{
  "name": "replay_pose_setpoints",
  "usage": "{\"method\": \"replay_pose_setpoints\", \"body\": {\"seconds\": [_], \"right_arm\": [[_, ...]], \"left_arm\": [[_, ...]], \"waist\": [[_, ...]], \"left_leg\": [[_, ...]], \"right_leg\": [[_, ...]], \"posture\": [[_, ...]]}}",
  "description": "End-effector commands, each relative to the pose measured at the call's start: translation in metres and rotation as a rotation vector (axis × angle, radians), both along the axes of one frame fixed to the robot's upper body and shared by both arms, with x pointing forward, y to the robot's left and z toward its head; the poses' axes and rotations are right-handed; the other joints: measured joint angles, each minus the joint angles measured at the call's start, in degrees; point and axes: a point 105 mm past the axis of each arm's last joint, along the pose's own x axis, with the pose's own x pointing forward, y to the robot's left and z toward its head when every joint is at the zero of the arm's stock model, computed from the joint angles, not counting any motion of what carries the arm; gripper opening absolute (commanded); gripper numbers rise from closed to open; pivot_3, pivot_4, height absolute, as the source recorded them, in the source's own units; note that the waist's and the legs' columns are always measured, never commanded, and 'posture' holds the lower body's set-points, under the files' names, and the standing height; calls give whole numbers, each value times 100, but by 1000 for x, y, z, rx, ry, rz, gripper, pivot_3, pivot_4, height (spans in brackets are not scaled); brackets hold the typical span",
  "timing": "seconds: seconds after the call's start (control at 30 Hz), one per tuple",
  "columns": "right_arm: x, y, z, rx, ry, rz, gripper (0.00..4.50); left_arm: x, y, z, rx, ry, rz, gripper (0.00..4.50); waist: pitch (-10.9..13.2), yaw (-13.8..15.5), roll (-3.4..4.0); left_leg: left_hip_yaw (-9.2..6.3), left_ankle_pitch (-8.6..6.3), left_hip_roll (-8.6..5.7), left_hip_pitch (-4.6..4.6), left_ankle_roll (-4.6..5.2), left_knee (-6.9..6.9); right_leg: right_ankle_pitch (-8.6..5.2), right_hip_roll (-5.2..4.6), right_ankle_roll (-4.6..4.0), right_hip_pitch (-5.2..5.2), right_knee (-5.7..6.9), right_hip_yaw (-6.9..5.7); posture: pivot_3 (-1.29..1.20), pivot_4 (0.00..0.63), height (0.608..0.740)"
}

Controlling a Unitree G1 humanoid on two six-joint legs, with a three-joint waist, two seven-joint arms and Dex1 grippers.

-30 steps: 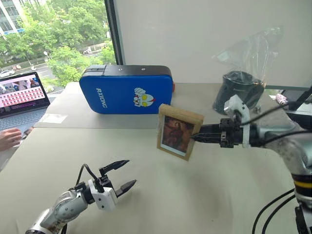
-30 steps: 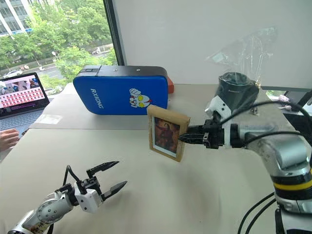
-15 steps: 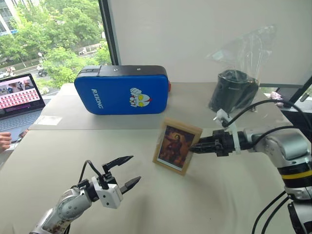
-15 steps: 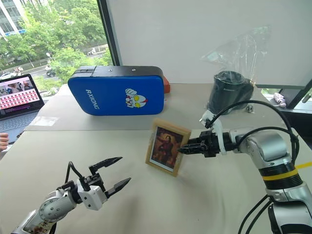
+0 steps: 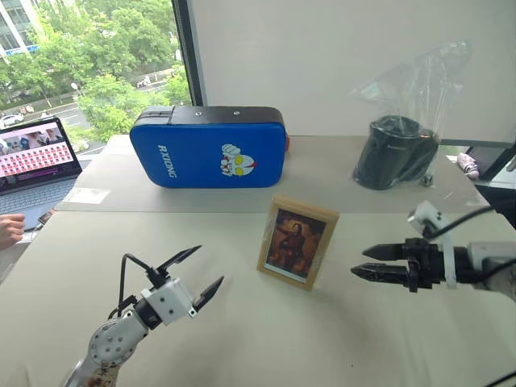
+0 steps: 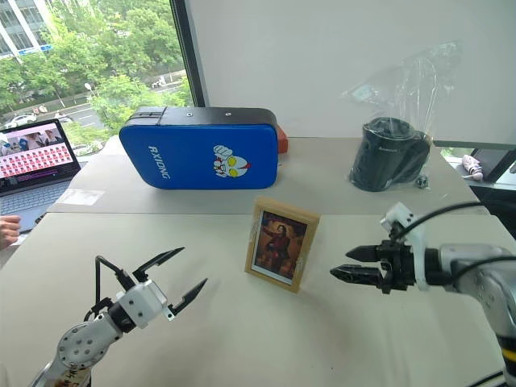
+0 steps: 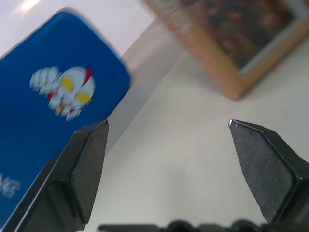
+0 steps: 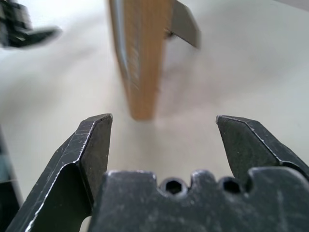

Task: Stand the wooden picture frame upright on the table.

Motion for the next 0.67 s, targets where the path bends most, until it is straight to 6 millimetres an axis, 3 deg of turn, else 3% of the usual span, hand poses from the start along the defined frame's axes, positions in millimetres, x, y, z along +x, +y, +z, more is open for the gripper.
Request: {"method": "replay_pose_setpoints", "body": {"seconds": [0.03, 0.1, 0.2, 0.33, 0.67], "right_arm": [[15, -28, -9, -100, -263, -477, 4003], [9, -25, -12, -37, -371, -679, 4003], [-5, -10, -24, 39, -441, -834, 4003], [-6, 16, -49, 8, -453, -816, 4003], [-2, 14, -57, -26, -488, -809, 4003]], "left_arm": [[5, 11, 1, -256, 150, 171, 4247], [7, 10, 0, -340, 195, 222, 4247], [13, 14, 0, -387, 207, 288, 4247], [22, 18, -9, -418, 230, 333, 4247], [28, 17, -21, -415, 232, 326, 4247]], "waist": [[-1, -11, -12], [-1, -9, -9], [0, -10, 2], [-4, -38, -1], [-4, -29, -1]], "left_leg": [[0, 1, 0, 1, -2, 3], [-1, 3, -1, 1, -7, 2], [-1, 5, -4, -8, -10, 2], [0, 6, -4, -4, -13, 1], [0, 6, -3, 1, -12, -4]], "right_leg": [[-1, 0, 1, 1, 6, 0], [0, 0, 1, -1, 8, 1], [0, 0, 0, -19, 12, 7], [4, 0, -5, -14, 5, 9], [3, 1, -11, -9, 1, 9]], "posture": [[0, 150, 740], [0, 150, 740], [0, 150, 740], [0, 150, 740], [0, 150, 740]]}}
